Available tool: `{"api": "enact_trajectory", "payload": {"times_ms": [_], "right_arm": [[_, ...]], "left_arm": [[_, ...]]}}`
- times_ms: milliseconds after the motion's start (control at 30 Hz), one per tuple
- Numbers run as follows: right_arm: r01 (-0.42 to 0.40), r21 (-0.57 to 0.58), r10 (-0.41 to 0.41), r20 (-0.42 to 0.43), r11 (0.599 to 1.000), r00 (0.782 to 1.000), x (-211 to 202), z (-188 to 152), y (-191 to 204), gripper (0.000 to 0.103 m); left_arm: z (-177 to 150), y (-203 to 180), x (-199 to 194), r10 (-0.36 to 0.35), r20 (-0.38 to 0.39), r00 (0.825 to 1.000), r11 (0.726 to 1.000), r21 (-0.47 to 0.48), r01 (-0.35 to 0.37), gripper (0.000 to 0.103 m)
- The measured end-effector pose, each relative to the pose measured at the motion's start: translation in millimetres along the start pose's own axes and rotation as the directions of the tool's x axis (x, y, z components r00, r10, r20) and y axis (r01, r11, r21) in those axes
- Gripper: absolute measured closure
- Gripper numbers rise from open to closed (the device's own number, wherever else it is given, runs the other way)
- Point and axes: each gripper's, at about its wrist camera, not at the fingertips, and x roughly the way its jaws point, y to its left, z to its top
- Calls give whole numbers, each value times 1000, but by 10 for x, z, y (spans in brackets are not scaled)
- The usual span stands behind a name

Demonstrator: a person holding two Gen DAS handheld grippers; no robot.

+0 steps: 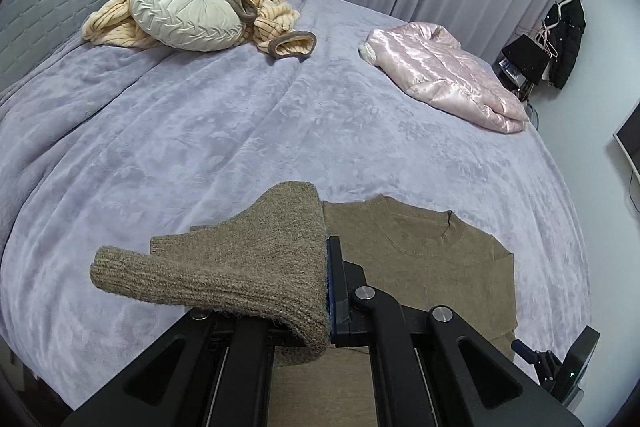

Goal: Fold small clothes
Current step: 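Carry the sleeve with the left tool across the sweater body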

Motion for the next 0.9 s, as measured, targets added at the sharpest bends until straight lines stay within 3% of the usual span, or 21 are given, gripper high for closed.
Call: {"api": "enact_trajectory", "payload": {"times_ms": [333,900], "right_arm": [[1,57,-1,4,998,1000,-100,-108,-334,24],[-2,127,5,-24,992,1000,-14,-346,-733,24]], "left_arm": [[-94,-598,187,8,-37,999,997,77,-5,97],[-418,-1747,487,-44,-119,992,977,203,68,97]]}}
